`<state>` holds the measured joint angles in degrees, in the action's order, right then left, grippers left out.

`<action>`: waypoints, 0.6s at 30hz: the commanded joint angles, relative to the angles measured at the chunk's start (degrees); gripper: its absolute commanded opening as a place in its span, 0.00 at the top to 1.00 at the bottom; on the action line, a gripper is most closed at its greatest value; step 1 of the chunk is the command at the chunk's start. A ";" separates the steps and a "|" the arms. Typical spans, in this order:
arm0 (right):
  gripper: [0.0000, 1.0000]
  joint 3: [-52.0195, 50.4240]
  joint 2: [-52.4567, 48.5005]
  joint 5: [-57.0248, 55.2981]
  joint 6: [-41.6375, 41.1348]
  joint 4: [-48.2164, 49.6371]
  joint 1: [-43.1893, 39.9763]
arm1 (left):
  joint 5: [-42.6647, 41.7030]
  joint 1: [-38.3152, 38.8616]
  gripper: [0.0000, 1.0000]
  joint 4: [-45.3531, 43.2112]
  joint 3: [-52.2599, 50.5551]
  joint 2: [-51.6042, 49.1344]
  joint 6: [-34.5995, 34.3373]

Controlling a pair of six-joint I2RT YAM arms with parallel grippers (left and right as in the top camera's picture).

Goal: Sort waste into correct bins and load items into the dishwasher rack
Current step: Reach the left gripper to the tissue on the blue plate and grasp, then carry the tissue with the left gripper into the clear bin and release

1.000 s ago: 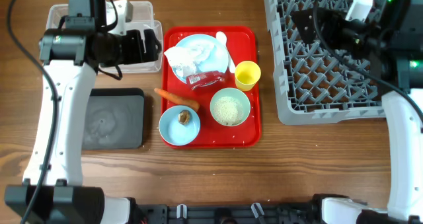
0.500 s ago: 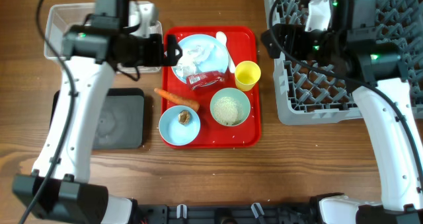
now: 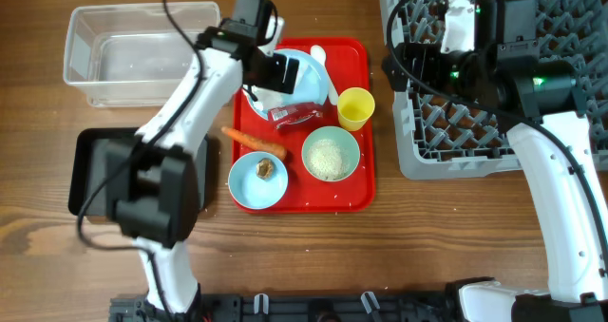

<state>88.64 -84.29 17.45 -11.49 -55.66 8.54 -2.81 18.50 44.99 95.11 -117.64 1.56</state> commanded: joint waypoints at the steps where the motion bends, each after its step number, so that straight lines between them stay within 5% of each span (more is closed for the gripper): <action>1: 0.00 1.36 -0.57 -1.14 1.01 -0.74 -0.26 | 1.01 0.42 0.00 -0.17 0.63 -4.52 5.60; 9: 0.00 1.36 -0.57 -1.14 0.96 -0.83 -0.26 | -3.61 0.42 0.01 -0.31 0.63 -8.74 7.48; 12: 0.00 1.36 -0.57 -1.14 0.94 -0.85 -0.26 | -3.74 0.42 0.13 -0.48 0.63 -9.79 7.45; 18: 0.00 1.36 -0.57 -1.16 0.96 -1.16 -0.26 | -3.76 0.42 0.58 -0.79 0.63 -11.93 7.45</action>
<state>88.64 -84.29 17.45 -11.27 -56.55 8.54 -5.26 18.48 44.21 95.22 -126.78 8.21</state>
